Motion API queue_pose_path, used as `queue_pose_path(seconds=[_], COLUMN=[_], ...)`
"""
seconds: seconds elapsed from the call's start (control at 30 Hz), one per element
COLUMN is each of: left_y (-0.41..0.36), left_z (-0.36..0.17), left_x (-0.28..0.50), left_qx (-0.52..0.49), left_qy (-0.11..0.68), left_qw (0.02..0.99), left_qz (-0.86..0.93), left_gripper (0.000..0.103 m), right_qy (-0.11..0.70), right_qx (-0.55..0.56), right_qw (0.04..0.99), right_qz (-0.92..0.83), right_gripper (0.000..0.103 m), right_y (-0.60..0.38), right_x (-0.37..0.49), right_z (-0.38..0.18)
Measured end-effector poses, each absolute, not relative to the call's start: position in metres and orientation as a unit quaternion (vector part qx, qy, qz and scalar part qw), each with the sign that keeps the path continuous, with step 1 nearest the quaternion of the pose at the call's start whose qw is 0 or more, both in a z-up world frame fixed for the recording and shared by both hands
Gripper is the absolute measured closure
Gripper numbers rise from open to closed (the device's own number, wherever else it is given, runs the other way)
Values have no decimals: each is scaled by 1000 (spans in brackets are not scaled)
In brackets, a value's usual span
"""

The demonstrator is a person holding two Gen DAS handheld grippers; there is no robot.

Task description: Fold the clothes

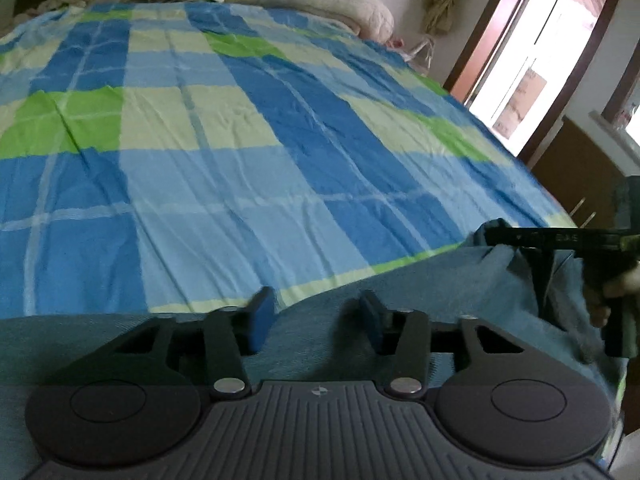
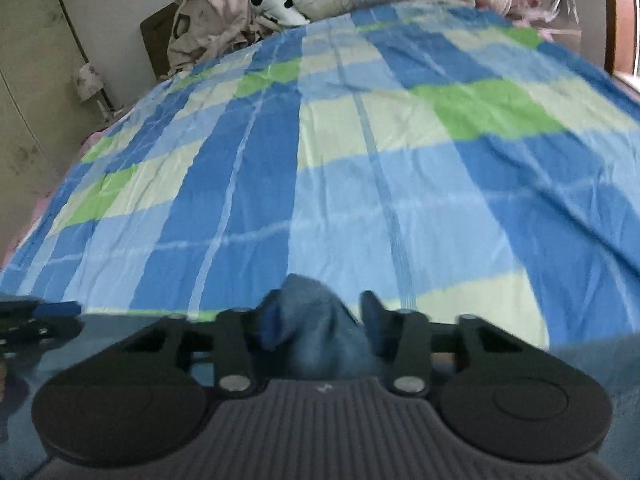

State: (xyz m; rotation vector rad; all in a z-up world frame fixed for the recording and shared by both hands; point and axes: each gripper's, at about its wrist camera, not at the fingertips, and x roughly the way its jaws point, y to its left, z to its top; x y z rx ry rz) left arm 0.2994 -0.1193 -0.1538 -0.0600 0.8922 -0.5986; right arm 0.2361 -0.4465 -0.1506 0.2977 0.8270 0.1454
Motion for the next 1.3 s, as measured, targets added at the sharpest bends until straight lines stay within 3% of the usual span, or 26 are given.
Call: queue_pose_path(seconds=[0.07, 0.13, 0.33, 0.43, 0.47, 0.57, 0.7, 0.8, 0.87, 1.0, 1.1, 1.17, 1.23, 1.3], left_y=[-120, -118, -115, -103, -97, -85, -63, -46, -35, -21, -15, -6, 7, 15], left_z=[-156, -157, -158, -165, -164, -153, -131, -120, -118, -132, -146, -155, -163, -165], left_x=[303, 309, 324, 328, 328, 321, 308, 301, 297, 296, 297, 299, 303, 306], left_qx=[-41, -56, -60, -112, -131, -151, -146, -135, -124, -84, -65, -75, -101, -119], left_qy=[432, 438, 443, 442, 438, 421, 396, 391, 393, 408, 407, 402, 402, 403], left_qw=[862, 864, 865, 860, 859, 864, 878, 885, 889, 896, 902, 906, 905, 902], left_qz=[-261, -242, -229, -228, -231, -232, -226, -212, -199, -157, -128, -108, -93, -94], left_gripper=[92, 103, 102, 99, 95, 71, 66, 56, 50, 47, 60, 86, 93, 97], right_qy=[392, 381, 382, 396, 395, 377, 336, 328, 332, 345, 353, 358, 365, 372], right_qx=[126, 130, 164, 172, 171, 173, 147, 131, 108, 35, -14, -50, -67, -61], right_qw=[909, 914, 909, 902, 902, 909, 928, 928, 923, 911, 901, 893, 887, 881], right_qz=[65, 53, 28, 25, 26, 44, 69, 118, 162, 223, 251, 267, 275, 284], right_gripper=[81, 83, 84, 82, 75, 73, 63, 59, 51, 39, 32, 32, 33, 55], right_y=[-442, -440, -447, -449, -448, -450, -449, -436, -415, -368, -341, -324, -315, -314], right_x=[232, 232, 260, 271, 271, 268, 257, 254, 253, 254, 255, 257, 262, 269], right_z=[-150, -146, -153, -170, -169, -150, -118, -105, -101, -113, -127, -140, -151, -157])
